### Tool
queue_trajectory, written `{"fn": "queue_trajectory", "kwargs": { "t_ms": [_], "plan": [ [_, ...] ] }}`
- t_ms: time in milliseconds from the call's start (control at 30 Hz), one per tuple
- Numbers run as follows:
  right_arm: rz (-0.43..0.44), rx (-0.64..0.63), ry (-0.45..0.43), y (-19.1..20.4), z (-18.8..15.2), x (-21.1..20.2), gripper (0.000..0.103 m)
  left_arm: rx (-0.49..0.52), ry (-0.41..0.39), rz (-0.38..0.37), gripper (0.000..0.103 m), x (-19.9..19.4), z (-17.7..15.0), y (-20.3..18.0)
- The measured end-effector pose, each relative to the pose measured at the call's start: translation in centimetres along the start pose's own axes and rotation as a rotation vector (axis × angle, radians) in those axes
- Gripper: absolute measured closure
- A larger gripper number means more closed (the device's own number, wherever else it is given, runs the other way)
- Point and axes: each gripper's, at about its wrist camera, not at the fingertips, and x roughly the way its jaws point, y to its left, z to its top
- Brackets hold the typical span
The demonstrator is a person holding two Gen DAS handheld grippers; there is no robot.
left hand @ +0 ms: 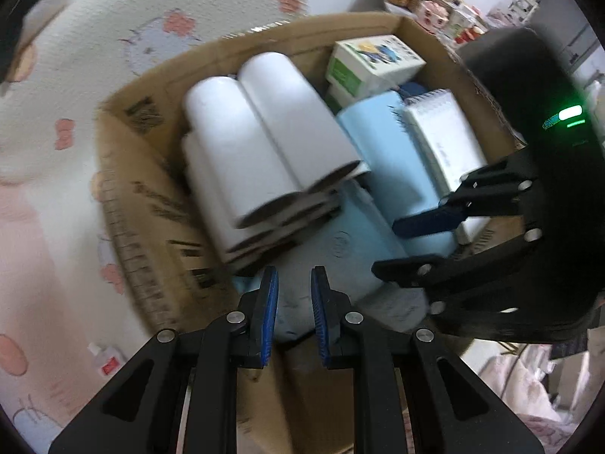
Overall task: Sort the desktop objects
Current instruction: 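Lower the wipes pack into the box beside the white rolls, then open the left tool to release the wipes pack in the box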
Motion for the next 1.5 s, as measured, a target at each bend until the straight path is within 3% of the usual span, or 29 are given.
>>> {"fn": "queue_trajectory", "kwargs": {
  "t_ms": [67, 200, 300, 433, 733, 1033, 1200, 1300, 1367, 1500],
  "plan": [
    [-0.004, 0.006, -0.023, -0.3, -0.6, -1.4, 0.073, -0.003, 0.004, -0.037, 0.083, 0.4, 0.5, -0.2],
    [-0.020, 0.013, -0.080, -1.0, -1.9, -4.4, 0.073, 0.008, -0.004, -0.022, 0.083, 1.2, 1.5, -0.9],
    [-0.048, 0.029, -0.118, -1.6, -2.5, -5.7, 0.073, 0.040, 0.007, -0.047, 0.091, 2.1, 1.9, -1.9],
    [-0.047, 0.063, -0.163, -2.9, -3.2, -7.1, 0.073, 0.078, 0.070, -0.046, 0.092, 4.2, 2.7, -2.6],
    [-0.005, 0.141, -0.164, -3.7, -1.9, -6.7, 0.073, 0.160, 0.232, -0.014, 0.093, 8.5, 4.6, -4.6],
    [0.026, 0.176, -0.214, -6.2, -2.2, -8.1, 0.073, 0.144, 0.341, -0.040, 0.093, 12.2, 5.4, -4.2],
    [0.058, 0.215, -0.240, -7.5, -2.5, -8.2, 0.073, 0.147, 0.317, -0.011, 0.093, 11.9, 5.4, -4.1],
    [0.061, 0.217, -0.251, -7.4, -2.4, -8.6, 0.073, 0.141, 0.261, 0.058, 0.082, 10.4, 5.0, -4.2],
    [0.060, 0.215, -0.264, -7.3, -3.1, -8.7, 0.073, 0.147, 0.217, 0.075, 0.066, 9.1, 4.8, -4.1],
    [0.047, 0.195, -0.301, -6.4, -3.2, -8.6, 0.073, 0.151, 0.125, 0.116, 0.059, 5.7, 4.5, -3.7]
  ]
}}
